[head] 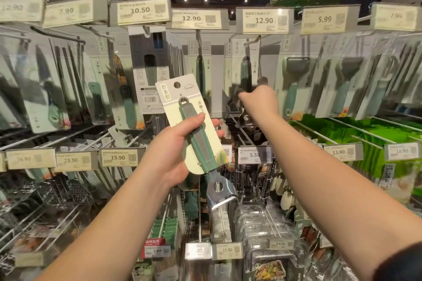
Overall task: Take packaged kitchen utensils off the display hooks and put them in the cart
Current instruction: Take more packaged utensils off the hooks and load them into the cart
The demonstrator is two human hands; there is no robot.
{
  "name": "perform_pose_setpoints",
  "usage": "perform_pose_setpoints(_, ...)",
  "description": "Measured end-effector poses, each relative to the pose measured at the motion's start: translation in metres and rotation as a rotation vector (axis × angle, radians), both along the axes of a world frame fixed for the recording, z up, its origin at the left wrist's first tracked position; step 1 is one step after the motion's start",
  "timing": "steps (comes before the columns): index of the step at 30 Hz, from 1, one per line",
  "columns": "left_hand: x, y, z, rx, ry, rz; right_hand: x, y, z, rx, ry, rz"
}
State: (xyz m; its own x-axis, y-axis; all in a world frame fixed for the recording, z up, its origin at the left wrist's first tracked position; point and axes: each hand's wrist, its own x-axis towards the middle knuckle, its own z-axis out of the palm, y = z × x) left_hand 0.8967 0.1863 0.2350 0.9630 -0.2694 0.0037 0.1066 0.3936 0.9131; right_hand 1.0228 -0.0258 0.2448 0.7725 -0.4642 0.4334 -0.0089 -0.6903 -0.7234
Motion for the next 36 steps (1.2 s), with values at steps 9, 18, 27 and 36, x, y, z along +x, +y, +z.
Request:
perform_pose_setpoints(9,0.001,0.009,-0.003,-0.027,0.002,0.035,0.047,-0.003,0.013,-0.043,0.199,-0.042)
perform_pose_setpoints(18,0.003,0.012,-0.004,-0.037,0.002,0.043,0.074,-0.008,0.007,-0.012,0.139,0.042)
perform_pose_setpoints(27,0.004,0.014,-0.009,-0.035,0.019,0.058,0.078,-0.006,0.007,-0.025,0.143,0.031)
perform_pose_setpoints(36,0.001,0.015,-0.008,-0.02,0.036,0.07,0.064,0.005,0.004,-0.02,0.241,-0.028)
